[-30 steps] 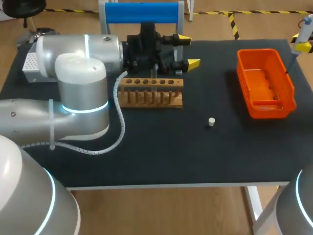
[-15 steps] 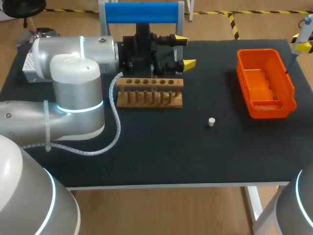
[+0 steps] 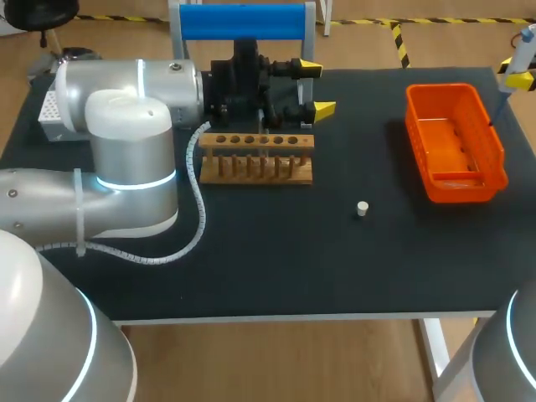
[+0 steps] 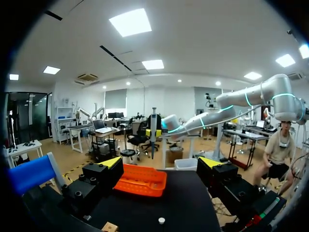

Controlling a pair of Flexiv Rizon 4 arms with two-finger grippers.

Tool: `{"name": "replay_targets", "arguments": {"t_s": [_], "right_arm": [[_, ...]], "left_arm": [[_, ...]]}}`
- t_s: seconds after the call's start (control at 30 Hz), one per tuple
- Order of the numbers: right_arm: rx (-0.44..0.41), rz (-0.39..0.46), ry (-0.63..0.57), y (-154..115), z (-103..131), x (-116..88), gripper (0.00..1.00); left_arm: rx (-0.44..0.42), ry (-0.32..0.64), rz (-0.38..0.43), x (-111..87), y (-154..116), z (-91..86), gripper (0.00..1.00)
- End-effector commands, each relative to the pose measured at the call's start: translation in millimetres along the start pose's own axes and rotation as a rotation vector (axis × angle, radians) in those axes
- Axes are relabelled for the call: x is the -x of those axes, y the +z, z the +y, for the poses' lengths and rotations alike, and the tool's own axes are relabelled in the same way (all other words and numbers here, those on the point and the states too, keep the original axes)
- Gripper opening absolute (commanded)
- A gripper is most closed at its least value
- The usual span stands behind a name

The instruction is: Invert the test tube, pick up the pipette, mount the tip to pipette, aspirate from beaker and dispense into the tube, eject the tip, return the pipette, and cap with the stopper.

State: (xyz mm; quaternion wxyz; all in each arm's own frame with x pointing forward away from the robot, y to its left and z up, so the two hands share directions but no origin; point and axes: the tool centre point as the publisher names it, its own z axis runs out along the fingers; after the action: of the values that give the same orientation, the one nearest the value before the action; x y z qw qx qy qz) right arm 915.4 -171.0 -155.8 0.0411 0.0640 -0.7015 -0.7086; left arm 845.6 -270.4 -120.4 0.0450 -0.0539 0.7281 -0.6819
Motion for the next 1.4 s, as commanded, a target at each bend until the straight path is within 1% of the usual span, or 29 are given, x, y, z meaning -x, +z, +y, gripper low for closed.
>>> {"name": "replay_targets", "arguments": {"t_s": [0.03, 0.17, 0.23, 0.4, 0.7, 1.1, 1.4], "right_arm": [[-0.003, 0.001, 0.000, -1, 1, 0, 0.00], [-0.003, 0.001, 0.000, -1, 1, 0, 0.00], [-0.025, -0.011, -0.006, 8, 1, -7, 0.00], [-0.034, -0.006, -0.014, 38, 1, -22, 0.00], [-0.045, 0.018, -0.008, 99, -5, -37, 0.00], [-0.039, 0.040, 0.008, 169, -5, -43, 0.00], [-0.042, 0.052, 0.018, 209, -10, -44, 0.00]], "left_arm": [[0.000, 0.001, 0.000, 0.4, 1, 0.2, 1.00], [0.000, 0.001, 0.000, 0.4, 1, 0.2, 1.00], [0.000, 0.001, 0.000, 0.4, 1, 0.2, 1.00], [0.000, 0.001, 0.000, 0.4, 1, 0.2, 1.00], [0.000, 0.001, 0.000, 0.4, 1, 0.2, 1.00], [0.000, 0.001, 0.000, 0.4, 1, 0.2, 1.00], [0.000, 0.001, 0.000, 0.4, 1, 0.2, 1.00]]}}
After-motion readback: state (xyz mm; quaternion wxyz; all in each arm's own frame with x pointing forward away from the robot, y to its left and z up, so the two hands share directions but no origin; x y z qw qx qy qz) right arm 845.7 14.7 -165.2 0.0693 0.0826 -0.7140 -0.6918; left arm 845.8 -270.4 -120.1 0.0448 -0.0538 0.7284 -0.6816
